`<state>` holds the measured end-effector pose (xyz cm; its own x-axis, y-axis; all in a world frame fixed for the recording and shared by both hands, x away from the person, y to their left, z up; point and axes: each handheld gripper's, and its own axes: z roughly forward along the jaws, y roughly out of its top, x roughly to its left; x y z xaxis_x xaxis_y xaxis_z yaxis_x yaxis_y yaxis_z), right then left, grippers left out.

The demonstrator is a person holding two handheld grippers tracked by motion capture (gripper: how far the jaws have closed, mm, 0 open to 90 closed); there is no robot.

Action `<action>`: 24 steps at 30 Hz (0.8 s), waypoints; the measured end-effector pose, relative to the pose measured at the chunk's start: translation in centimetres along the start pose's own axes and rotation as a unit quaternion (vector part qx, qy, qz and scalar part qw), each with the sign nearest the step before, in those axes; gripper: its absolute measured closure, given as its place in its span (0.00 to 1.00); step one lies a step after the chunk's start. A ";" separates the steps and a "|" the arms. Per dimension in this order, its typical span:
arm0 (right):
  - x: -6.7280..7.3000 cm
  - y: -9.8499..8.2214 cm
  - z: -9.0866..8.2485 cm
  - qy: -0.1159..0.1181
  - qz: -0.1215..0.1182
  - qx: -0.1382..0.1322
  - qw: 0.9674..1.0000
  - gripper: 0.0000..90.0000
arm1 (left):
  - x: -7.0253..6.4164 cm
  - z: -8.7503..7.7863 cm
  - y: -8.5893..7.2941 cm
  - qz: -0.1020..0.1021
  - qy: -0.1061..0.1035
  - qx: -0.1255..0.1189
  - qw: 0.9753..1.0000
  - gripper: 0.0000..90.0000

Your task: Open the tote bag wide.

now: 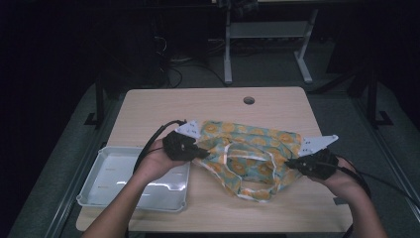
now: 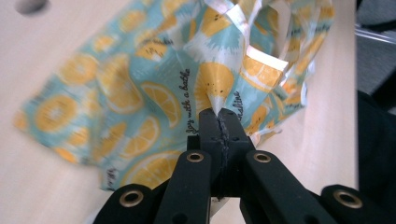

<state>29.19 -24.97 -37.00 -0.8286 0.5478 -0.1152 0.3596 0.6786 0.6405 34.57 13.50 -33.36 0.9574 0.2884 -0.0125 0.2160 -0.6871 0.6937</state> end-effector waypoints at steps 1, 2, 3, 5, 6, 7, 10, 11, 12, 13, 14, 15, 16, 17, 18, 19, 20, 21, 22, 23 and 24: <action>-0.3 0.2 0.0 -0.002 0.002 -0.001 1.000 0.99 | 0.5 0.0 0.3 -0.001 0.002 -0.004 1.000 1.00; -0.7 0.3 0.1 -0.005 0.006 -0.004 1.000 0.99 | 1.1 0.0 0.5 -0.001 0.010 -0.011 1.000 1.00; -1.1 0.5 0.1 -0.007 0.014 -0.009 1.000 0.99 | 1.5 0.1 0.7 -0.005 0.011 -0.017 1.000 1.00; -1.8 0.7 0.3 -0.011 0.021 -0.009 1.000 0.99 | 2.6 0.6 0.9 -0.023 0.017 -0.028 0.999 1.00; -2.2 0.8 0.5 -0.014 0.024 -0.011 1.000 0.99 | 3.4 1.0 1.0 -0.029 0.018 -0.033 0.999 1.00; -2.6 0.9 0.8 -0.015 0.032 -0.012 0.999 0.99 | 3.9 1.2 1.0 -0.033 0.019 -0.035 0.999 1.00; -3.8 0.9 1.9 -0.022 0.044 -0.004 0.999 0.99 | 5.9 2.8 0.9 -0.056 0.023 -0.035 0.998 1.00; -4.1 0.8 2.3 -0.025 0.051 -0.001 0.998 0.99 | 6.3 3.4 0.9 -0.062 0.028 -0.032 0.997 1.00; -4.5 0.8 2.8 -0.026 0.054 0.004 0.998 0.99 | 6.7 4.0 0.8 -0.069 0.029 -0.028 0.997 1.00; -4.8 0.7 3.2 -0.029 0.060 0.006 0.998 0.99 | 7.0 4.5 0.7 -0.073 0.030 -0.024 0.997 1.00; -5.0 0.6 3.6 -0.030 0.063 0.009 0.998 0.99 | 7.4 5.0 0.7 -0.077 0.034 -0.016 0.996 1.00; -5.3 0.6 4.0 -0.030 0.067 0.013 0.997 0.99 | 7.6 5.6 0.6 -0.081 0.038 -0.010 0.996 1.00; -5.6 0.5 4.4 -0.032 0.070 0.016 0.997 0.99 | 7.9 6.1 0.5 -0.085 0.038 -0.003 0.996 1.00; -5.8 0.5 4.7 -0.034 0.074 0.019 0.997 0.99 | 8.2 6.5 0.4 -0.088 0.039 0.003 0.995 1.00; -6.0 0.4 5.0 -0.034 0.078 0.022 0.996 0.99 | 8.4 6.9 0.3 -0.091 0.041 0.009 0.995 1.00; -6.2 0.3 5.4 -0.032 0.080 0.025 0.996 0.99 | 8.6 7.2 0.2 -0.089 0.042 0.023 0.995 1.00; -6.3 0.2 5.7 -0.032 0.083 0.027 0.996 0.99 | 8.7 7.6 0.1 -0.097 0.045 0.028 0.994 1.00; -6.4 0.2 6.0 -0.031 0.088 0.031 0.995 0.99 | 8.9 7.9 -0.1 -0.096 0.044 0.040 0.994 1.00; -6.6 0.1 6.3 -0.031 0.088 0.033 0.995 0.99 | 8.9 8.3 -0.2 -0.105 0.042 0.044 0.993 1.00; -6.7 0.0 6.6 -0.031 0.090 0.038 0.995 0.99 | 8.9 8.6 -0.4 -0.105 0.039 0.058 0.992 1.00; -7.0 -0.2 7.2 -0.030 0.091 0.045 0.994 0.99 | 8.9 8.9 -0.6 -0.105 0.038 0.068 0.991 1.00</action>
<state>37.98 -25.37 -41.79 -0.7205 0.6916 -0.0508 0.5400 0.6056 0.5846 44.71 10.57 -40.25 0.8726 0.4802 -0.0892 0.4382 -0.6889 0.5774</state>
